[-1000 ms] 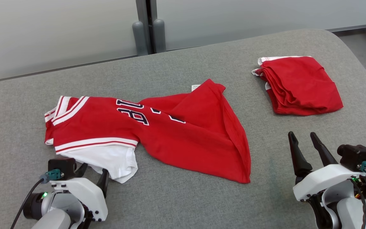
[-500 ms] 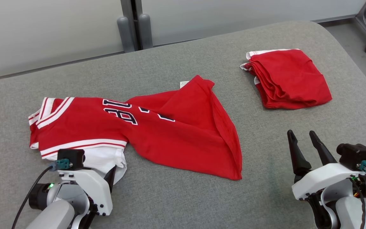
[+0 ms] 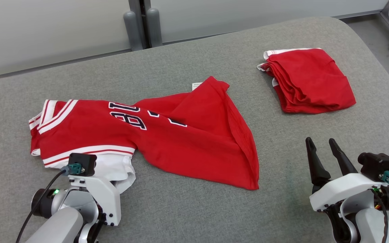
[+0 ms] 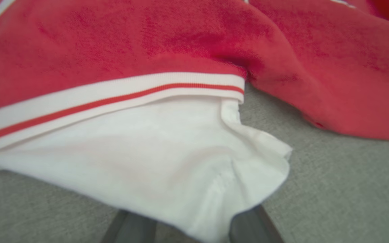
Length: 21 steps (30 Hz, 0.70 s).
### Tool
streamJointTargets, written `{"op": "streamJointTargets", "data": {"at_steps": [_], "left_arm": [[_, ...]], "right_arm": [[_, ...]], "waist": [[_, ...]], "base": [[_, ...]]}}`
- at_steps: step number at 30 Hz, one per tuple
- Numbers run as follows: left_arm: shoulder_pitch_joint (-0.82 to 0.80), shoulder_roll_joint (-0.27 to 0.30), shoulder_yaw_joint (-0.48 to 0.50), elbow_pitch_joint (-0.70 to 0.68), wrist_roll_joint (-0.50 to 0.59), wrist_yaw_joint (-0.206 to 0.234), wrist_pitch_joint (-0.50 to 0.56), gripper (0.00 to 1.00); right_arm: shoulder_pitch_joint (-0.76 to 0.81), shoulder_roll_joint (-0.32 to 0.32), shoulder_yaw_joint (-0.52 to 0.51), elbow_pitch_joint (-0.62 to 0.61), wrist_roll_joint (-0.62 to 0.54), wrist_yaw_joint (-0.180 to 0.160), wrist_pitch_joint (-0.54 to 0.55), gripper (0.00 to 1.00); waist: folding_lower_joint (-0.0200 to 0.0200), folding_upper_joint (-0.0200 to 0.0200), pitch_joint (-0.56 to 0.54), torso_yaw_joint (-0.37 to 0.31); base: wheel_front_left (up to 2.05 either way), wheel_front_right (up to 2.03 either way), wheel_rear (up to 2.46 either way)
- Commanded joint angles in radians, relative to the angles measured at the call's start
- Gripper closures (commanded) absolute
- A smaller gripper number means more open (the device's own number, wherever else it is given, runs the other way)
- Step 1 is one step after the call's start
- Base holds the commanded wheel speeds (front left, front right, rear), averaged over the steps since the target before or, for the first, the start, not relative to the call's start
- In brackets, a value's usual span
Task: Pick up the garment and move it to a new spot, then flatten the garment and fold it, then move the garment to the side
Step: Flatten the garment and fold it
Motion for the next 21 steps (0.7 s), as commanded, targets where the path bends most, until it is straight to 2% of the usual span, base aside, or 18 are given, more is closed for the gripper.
{"op": "streamJointTargets", "data": {"at_steps": [1, 9, 21], "left_arm": [[-0.005, 0.005, 0.000, 0.003, 0.004, 0.008, -0.005, 1.00], [0.042, 0.012, 0.011, -0.078, -0.012, 0.025, -0.032, 1.00], [0.191, 0.077, 0.065, -0.241, -0.061, 0.105, -0.046, 1.00]], "right_arm": [[-0.007, -0.004, -0.003, 0.002, 0.002, 0.000, -0.007, 0.00], [0.010, -0.006, -0.011, 0.013, 0.001, 0.000, -0.009, 0.00], [0.038, -0.016, -0.031, -0.007, -0.010, 0.000, 0.012, 0.00]], "waist": [[0.0000, -0.0001, -0.003, 0.006], [0.0000, -0.0001, -0.045, 0.053], [0.0000, -0.0001, -0.096, 0.174]], "base": [[0.00, 0.00, 0.00], [0.00, 0.00, 0.00], [0.00, 0.00, 0.00]]}}
